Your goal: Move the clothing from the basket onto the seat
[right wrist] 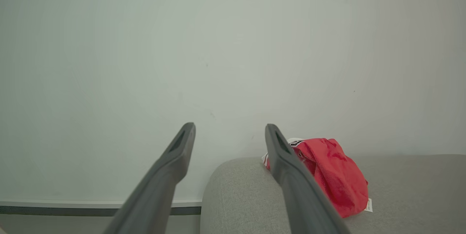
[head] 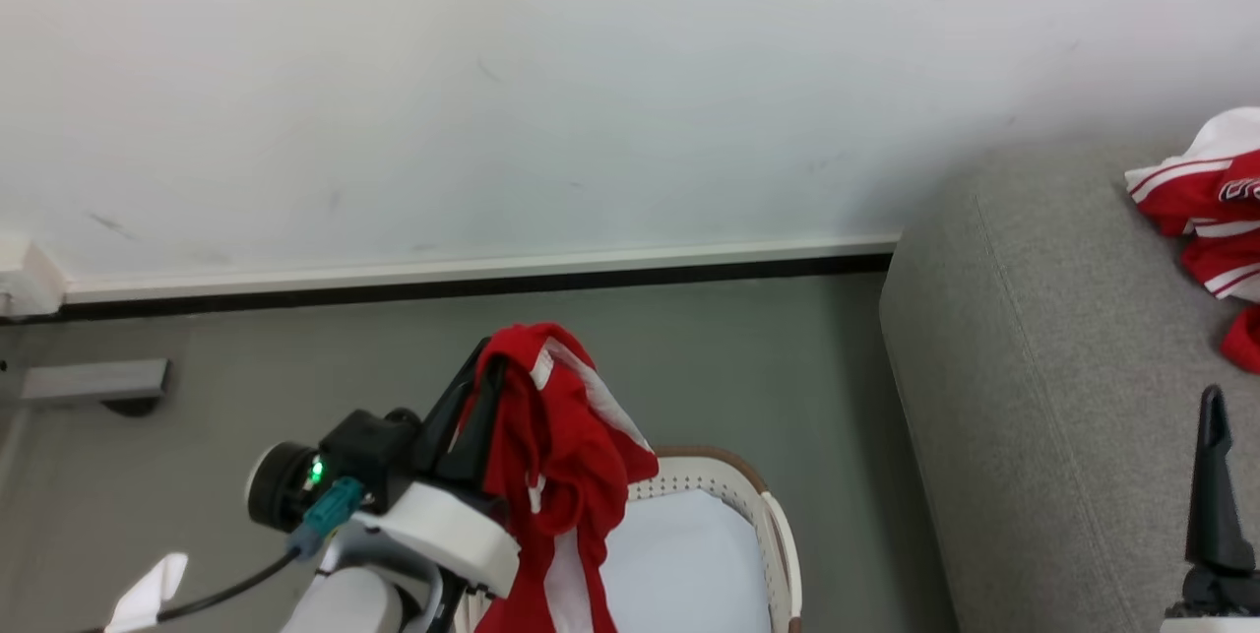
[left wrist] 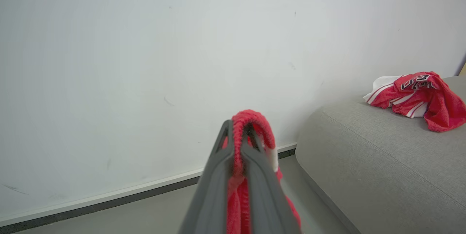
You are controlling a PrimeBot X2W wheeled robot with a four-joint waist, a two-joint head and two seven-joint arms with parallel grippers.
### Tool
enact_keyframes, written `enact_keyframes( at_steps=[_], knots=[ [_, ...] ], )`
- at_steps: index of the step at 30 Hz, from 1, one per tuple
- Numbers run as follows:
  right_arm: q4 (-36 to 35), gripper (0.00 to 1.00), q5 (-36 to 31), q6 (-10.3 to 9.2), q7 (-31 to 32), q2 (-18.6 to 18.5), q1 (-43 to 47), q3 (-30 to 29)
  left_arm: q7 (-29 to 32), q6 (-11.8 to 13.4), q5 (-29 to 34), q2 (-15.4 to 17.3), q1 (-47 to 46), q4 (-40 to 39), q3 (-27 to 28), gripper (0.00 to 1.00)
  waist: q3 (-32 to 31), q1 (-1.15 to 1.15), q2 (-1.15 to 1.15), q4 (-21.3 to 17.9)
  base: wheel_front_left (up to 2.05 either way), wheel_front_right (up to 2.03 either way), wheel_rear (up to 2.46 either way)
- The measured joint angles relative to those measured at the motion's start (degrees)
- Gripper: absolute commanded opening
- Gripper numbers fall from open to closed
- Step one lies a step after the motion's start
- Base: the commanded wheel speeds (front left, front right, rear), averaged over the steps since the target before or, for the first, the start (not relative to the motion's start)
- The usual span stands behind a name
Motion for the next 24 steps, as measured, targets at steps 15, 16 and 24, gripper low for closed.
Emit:
enact_keyframes(
  at_steps=[15,16,24],
  knots=[
    [6.65,1.00,0.43,0.00,-0.80,-2.91,3.11,7.66,0.11,1.16,-0.09,4.01,4.80,-6.93,1.26,0.00,-6.59,0.01,0.00,1.95,0.00,0.00,0.00],
    [6.88,1.00,0.47,0.00,-0.82,-3.41,2.93,8.53,0.24,1.21,-0.08,4.12,4.83,-7.43,1.26,0.00,-6.58,0.01,0.00,2.02,0.00,0.00,0.00],
    [6.00,1.00,5.71,0.00,1.56,-10.33,-2.69,22.68,1.68,0.30,-0.27,4.66,4.07,-12.32,0.60,0.00,-6.09,0.02,0.00,2.61,0.00,0.00,0.00]
  ],
)
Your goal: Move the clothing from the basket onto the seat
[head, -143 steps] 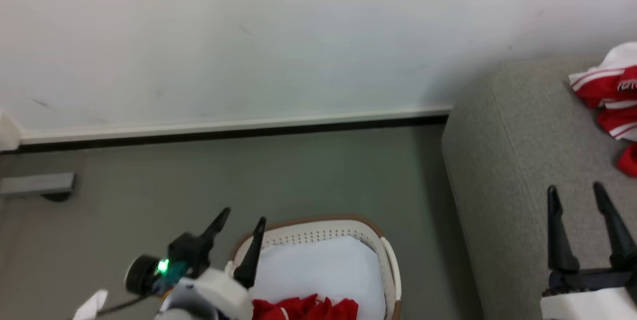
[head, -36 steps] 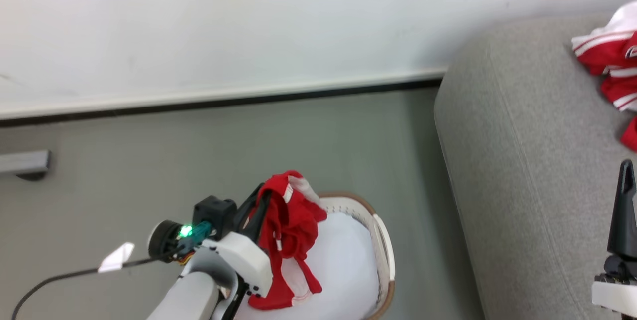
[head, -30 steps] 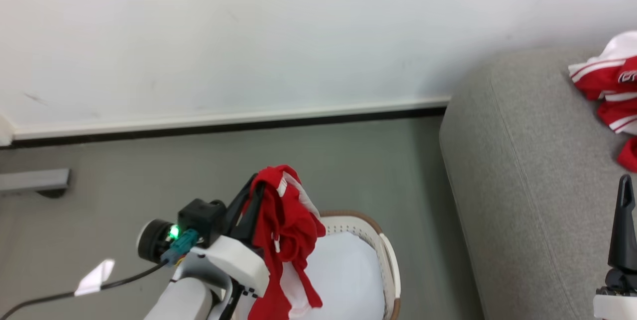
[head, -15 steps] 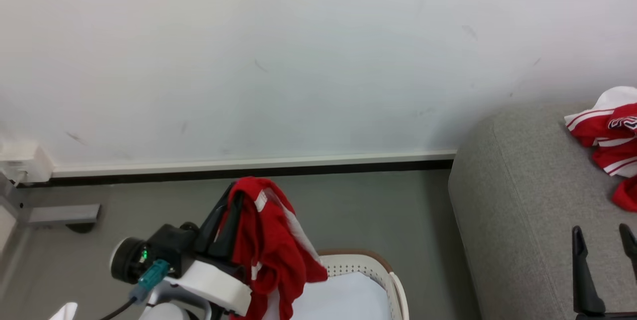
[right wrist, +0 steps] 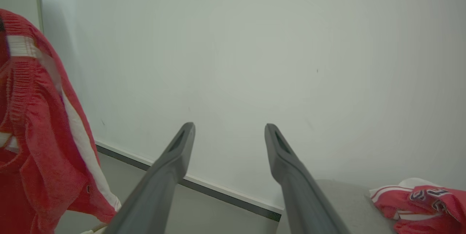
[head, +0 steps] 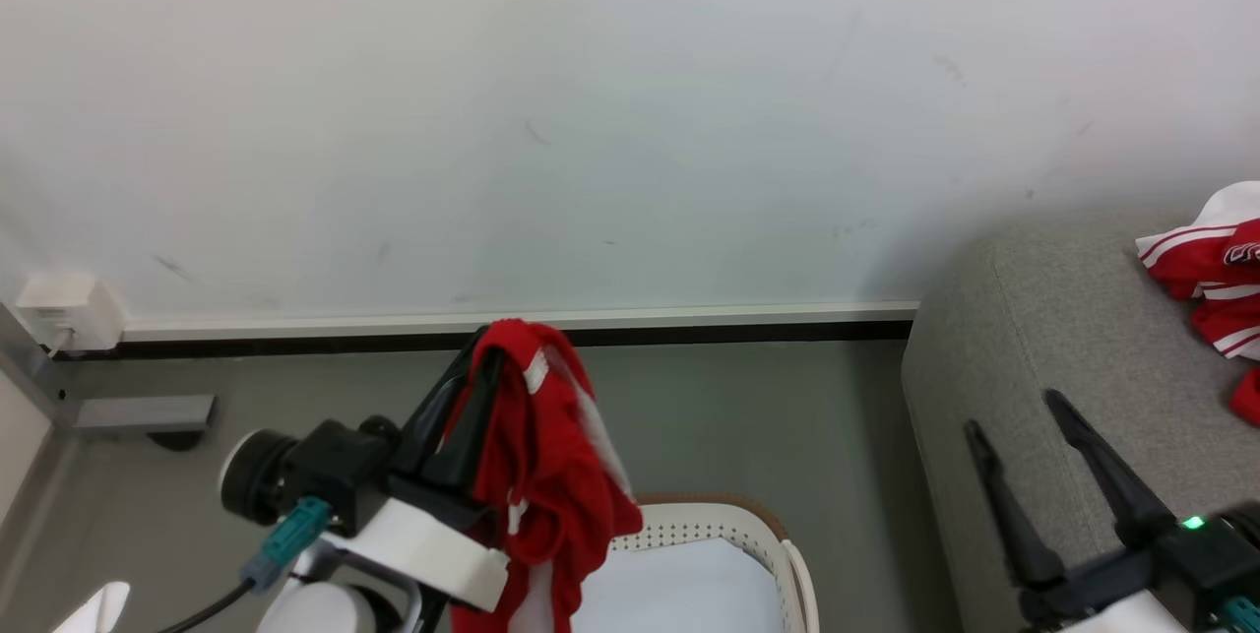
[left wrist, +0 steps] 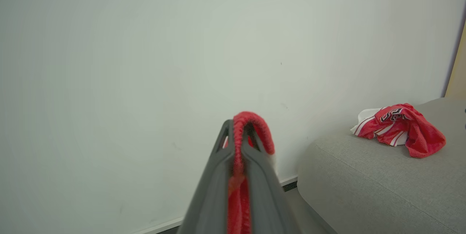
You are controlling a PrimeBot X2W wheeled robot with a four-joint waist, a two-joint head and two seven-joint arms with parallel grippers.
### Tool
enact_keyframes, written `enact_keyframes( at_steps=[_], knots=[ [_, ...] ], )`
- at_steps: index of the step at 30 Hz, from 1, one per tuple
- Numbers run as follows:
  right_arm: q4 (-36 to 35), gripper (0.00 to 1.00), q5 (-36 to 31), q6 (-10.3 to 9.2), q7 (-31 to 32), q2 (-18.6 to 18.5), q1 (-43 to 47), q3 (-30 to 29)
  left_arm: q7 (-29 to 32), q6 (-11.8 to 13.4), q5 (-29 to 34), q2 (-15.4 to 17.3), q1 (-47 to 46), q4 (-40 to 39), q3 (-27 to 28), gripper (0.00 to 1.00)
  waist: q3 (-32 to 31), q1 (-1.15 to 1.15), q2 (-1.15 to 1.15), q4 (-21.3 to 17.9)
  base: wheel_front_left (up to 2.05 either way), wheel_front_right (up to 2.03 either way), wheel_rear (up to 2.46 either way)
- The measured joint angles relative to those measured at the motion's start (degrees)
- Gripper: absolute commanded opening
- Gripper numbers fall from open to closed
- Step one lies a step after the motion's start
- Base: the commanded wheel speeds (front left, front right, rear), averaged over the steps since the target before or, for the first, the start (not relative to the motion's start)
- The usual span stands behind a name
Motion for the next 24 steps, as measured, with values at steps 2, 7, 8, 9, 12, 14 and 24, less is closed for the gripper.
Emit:
enact_keyframes(
  at_steps=[2,7,8,9,12,14,24],
  knots=[
    [-1.11,1.00,1.97,0.00,1.53,-2.57,-2.63,4.47,0.58,-0.63,-0.07,0.15,-0.77,-1.47,-0.38,0.00,0.19,0.00,0.00,0.09,0.00,0.00,0.00],
    [-4.57,1.00,7.26,-0.01,5.59,-8.40,-10.83,16.69,2.47,-3.07,-0.20,0.04,-3.72,-4.52,-2.60,0.00,0.66,0.00,0.00,0.29,0.00,0.00,0.00],
    [-5.21,1.00,8.61,-0.01,6.46,-9.54,-12.51,19.34,2.68,-3.80,-0.24,-0.09,-4.47,-4.97,-3.24,0.00,0.73,0.00,0.00,0.33,0.00,0.00,0.00],
    [-5.71,1.00,9.46,-0.01,7.23,-10.74,-14.34,21.71,2.99,-4.46,-0.32,-0.41,-5.22,-5.31,-3.71,0.00,0.80,0.00,0.00,0.37,0.00,0.00,0.00],
    [-6.95,1.00,12.99,-0.01,9.07,-13.95,-19.35,28.10,3.91,-6.60,-0.34,-1.05,-7.49,-6.04,-5.77,0.00,0.83,0.00,0.00,0.50,0.00,0.00,0.00],
    [-7.65,1.00,15.04,-0.01,10.23,-15.59,-22.25,31.61,4.38,-7.88,-0.34,-1.72,-8.70,-6.46,-7.20,0.00,0.77,0.00,0.00,0.53,0.00,0.00,0.00],
    [-7.06,1.00,22.99,-0.01,12.38,-19.50,-29.53,41.08,4.98,-11.79,-1.92,-5.30,-11.96,-8.48,-13.50,0.00,0.20,0.00,0.00,-0.34,0.00,0.00,0.00]
  ],
)
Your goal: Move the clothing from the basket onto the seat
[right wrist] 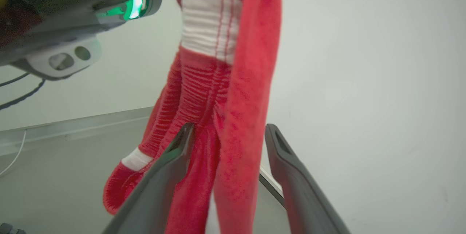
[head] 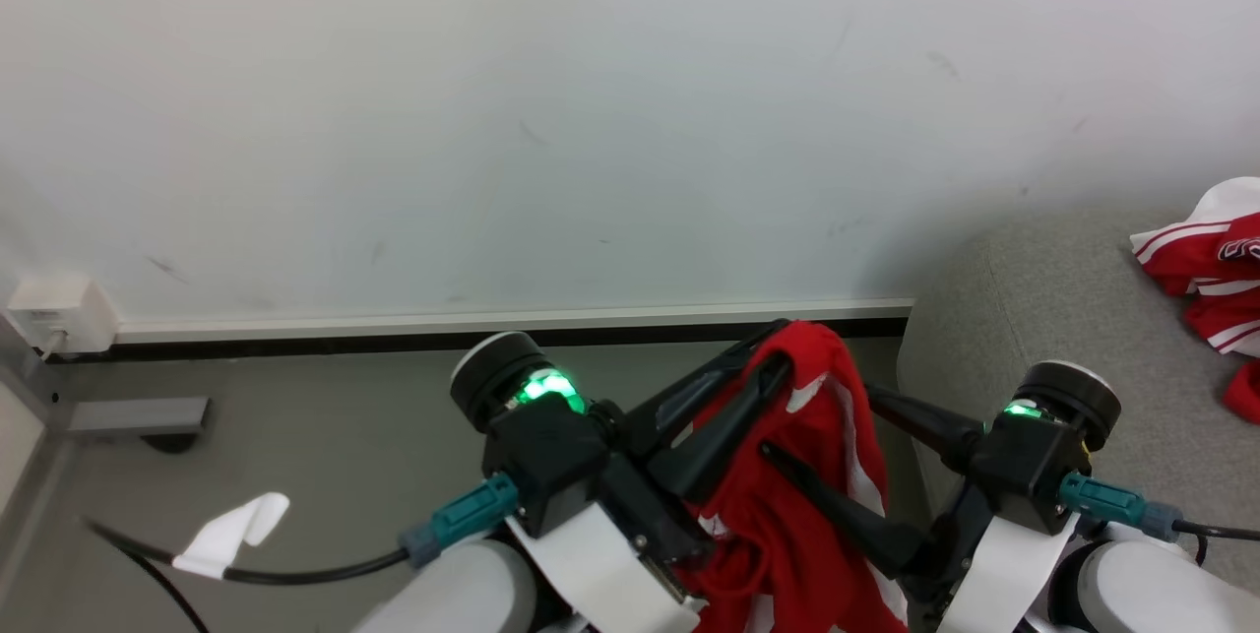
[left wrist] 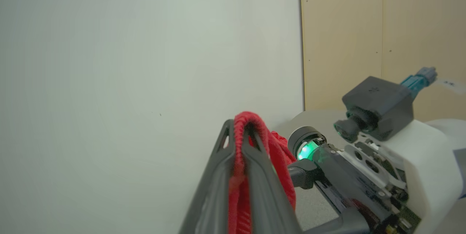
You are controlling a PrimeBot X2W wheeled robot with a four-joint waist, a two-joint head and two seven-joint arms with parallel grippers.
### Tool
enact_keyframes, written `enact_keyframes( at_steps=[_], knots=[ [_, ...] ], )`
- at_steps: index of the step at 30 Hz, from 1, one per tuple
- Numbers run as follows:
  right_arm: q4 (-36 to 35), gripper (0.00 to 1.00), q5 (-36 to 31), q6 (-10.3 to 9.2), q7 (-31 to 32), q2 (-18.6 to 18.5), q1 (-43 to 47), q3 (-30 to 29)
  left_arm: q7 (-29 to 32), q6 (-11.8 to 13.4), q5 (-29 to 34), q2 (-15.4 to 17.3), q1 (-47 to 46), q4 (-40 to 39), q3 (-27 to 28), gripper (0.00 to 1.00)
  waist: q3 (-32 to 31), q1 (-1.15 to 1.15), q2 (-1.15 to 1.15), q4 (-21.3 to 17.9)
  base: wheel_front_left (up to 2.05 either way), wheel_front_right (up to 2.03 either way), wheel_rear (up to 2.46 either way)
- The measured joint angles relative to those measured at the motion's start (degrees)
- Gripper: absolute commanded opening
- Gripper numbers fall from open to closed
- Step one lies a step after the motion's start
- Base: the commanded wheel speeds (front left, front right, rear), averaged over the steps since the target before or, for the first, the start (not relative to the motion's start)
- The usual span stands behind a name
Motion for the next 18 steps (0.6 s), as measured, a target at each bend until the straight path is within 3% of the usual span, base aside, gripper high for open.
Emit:
enact_keyframes(
  at_steps=[4,6,12,13,15,16,18],
  knots=[
    [1.69,1.00,4.98,0.00,-0.08,0.51,0.20,1.65,-0.63,-0.69,-1.41,-1.14,-0.73,-0.73,-1.44,0.00,-0.17,0.00,0.00,-0.55,0.00,0.00,0.00],
    [2.64,0.00,6.53,0.00,-0.15,0.83,0.32,2.81,-0.68,-0.76,-1.46,-1.43,-0.87,-0.66,-1.87,0.00,-0.32,0.00,0.00,-0.85,0.00,0.00,0.00],
    [4.32,0.00,10.49,0.00,-2.30,1.89,0.74,3.80,-1.21,-0.53,-1.60,-1.19,-0.80,1.01,-1.97,0.00,-0.61,0.00,0.00,-2.37,0.00,0.00,0.00],
    [4.67,0.00,10.74,0.00,-2.74,1.81,0.74,3.43,-1.52,-0.31,-1.59,-1.02,-0.74,1.45,-1.91,0.10,-0.61,0.00,0.00,-2.67,0.00,0.00,0.00],
    [5.13,0.00,11.54,0.00,-3.66,1.49,0.77,2.24,-1.70,0.18,-1.56,-0.76,-0.36,2.31,-1.75,0.73,-0.63,0.00,0.00,-3.28,0.00,0.00,0.00],
    [5.30,0.00,11.77,0.00,-3.94,1.19,0.80,1.61,-2.03,0.44,-1.56,-0.71,0.00,2.89,-1.70,0.96,-0.63,0.00,0.00,-3.60,0.00,0.00,0.00],
    [5.67,0.00,12.34,0.00,-4.32,0.62,1.21,0.22,-2.04,0.62,-1.56,-0.58,0.71,4.37,-1.96,1.00,-0.58,0.00,0.00,-4.21,0.00,0.00,0.00]
  ],
)
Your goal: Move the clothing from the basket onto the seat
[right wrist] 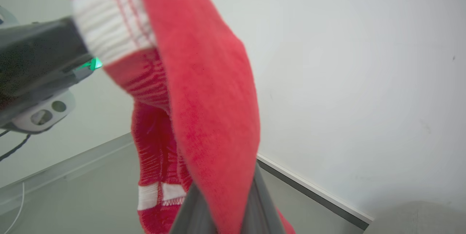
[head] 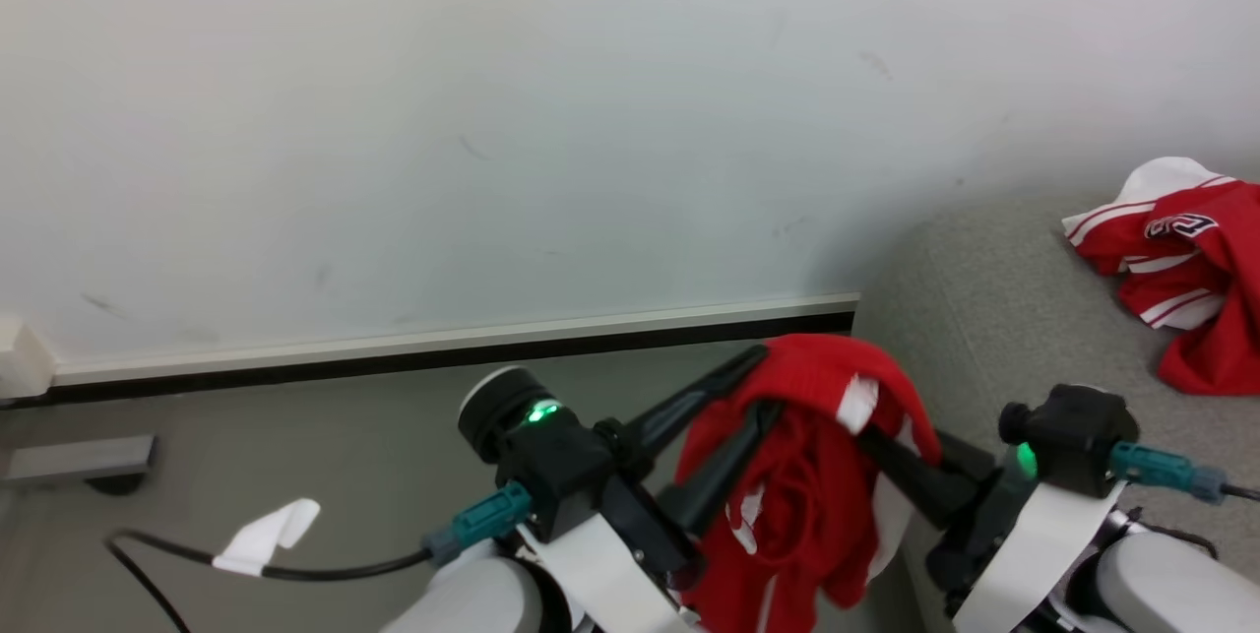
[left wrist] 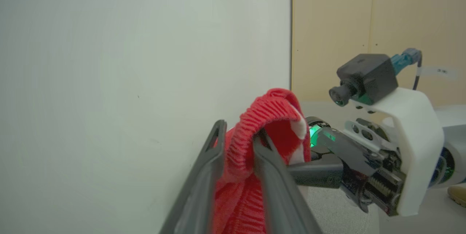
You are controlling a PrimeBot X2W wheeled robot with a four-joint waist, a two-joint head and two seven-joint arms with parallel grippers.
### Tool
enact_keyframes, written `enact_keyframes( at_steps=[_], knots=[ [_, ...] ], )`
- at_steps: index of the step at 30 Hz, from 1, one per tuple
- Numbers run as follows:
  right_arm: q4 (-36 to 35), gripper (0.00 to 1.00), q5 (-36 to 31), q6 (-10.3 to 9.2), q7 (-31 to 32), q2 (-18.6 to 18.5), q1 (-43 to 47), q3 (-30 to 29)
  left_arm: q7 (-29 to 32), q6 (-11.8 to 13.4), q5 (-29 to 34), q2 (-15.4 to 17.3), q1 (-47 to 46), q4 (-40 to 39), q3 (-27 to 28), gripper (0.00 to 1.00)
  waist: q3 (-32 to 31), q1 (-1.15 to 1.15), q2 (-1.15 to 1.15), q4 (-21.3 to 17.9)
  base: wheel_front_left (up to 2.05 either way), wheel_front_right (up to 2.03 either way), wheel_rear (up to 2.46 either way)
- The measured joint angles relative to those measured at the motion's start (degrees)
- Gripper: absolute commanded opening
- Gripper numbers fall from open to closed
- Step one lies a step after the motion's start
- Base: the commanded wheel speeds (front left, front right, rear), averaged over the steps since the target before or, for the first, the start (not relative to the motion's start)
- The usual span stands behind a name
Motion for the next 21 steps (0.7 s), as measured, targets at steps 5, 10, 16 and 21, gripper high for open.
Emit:
enact_keyframes(
  at_steps=[5,10,16,21],
  knots=[
    [0.89,0.00,0.27,0.00,-0.37,-1.71,1.35,-4.44,-0.90,0.47,-0.23,-0.10,1.81,3.74,-0.76,1.00,0.51,0.00,0.00,-2.11,0.00,0.00,0.00],
    [0.79,0.00,-0.33,0.00,-0.42,-3.50,2.37,-9.91,-2.58,0.26,-0.35,-0.62,2.88,7.36,-2.07,1.00,1.55,0.00,0.00,-5.20,0.00,0.00,0.00],
    [-0.18,0.00,-1.23,0.00,-0.42,-5.64,3.75,-17.64,-4.67,-0.11,0.70,-2.41,2.66,11.55,-4.08,1.00,3.85,0.00,0.00,-9.49,0.00,0.00,0.00],
    [-0.56,0.00,-1.96,0.00,0.14,-6.33,6.18,-24.15,-5.86,-0.52,1.51,-4.09,1.69,14.15,-5.17,1.00,6.02,0.00,0.00,-12.95,0.00,0.00,0.00]
  ],
)
